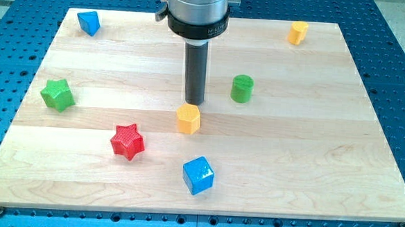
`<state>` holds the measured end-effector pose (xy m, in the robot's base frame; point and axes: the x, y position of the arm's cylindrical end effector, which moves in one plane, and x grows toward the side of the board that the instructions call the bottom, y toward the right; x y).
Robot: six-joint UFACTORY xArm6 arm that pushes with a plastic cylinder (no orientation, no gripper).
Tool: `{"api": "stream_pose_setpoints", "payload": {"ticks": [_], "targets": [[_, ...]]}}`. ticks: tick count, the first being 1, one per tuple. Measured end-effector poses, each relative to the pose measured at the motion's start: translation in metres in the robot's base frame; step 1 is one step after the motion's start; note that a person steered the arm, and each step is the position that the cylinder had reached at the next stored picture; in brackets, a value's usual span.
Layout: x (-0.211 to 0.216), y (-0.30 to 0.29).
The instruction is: Put the green circle vertically below the yellow heart
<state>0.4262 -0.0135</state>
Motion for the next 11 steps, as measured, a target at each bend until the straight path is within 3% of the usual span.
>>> {"api": "stream_pose_setpoints", "payload": {"ticks": [1, 3, 4, 6, 7, 8, 9, 10, 11], "targets": [[-0.016, 0.004], [-0.025, 0.161], [-0.025, 0.195], [0.053, 0.13], [0.077, 0.195], [0.043, 0.207], [0.045, 0.22], [0.062, 0.129], [0.042, 0.13]]}}
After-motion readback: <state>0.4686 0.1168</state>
